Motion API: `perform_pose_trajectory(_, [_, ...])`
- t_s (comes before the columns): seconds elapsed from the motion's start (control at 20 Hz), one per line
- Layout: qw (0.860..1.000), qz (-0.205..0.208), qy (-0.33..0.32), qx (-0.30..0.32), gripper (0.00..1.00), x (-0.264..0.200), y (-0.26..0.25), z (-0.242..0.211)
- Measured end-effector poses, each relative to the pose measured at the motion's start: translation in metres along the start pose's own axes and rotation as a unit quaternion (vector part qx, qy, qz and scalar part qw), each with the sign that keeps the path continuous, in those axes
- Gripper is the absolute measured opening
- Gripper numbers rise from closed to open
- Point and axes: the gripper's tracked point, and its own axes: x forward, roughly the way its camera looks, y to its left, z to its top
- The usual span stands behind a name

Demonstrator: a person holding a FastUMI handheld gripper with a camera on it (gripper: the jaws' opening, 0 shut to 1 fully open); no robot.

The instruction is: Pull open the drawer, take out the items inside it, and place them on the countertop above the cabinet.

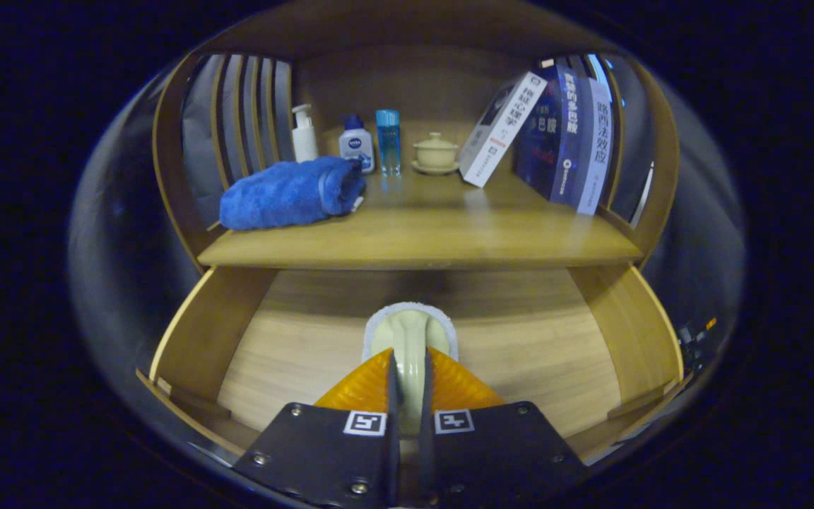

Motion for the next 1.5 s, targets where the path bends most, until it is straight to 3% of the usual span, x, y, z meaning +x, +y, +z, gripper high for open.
perform_pose_trajectory(0.25, [0.994, 0.008, -0.112, 0.005, 0.11, -0.053, 0.008, 0.056])
perform_pose_trajectory(0.5, [0.969, 0.013, -0.243, 0.047, 0.11, -0.117, 0.000, 0.117])
perform_pose_trajectory(0.8, [0.957, 0.000, -0.285, 0.050, 0.10, -0.159, -0.010, 0.152])
perform_pose_trajectory(1.05, [0.952, -0.016, -0.299, 0.061, 0.10, -0.141, -0.023, 0.191])
perform_pose_trajectory(1.3, [0.940, -0.024, -0.336, 0.059, 0.11, -0.087, -0.035, 0.236])
perform_pose_trajectory(1.5, [0.945, -0.021, -0.322, 0.046, 0.12, -0.038, -0.030, 0.242])
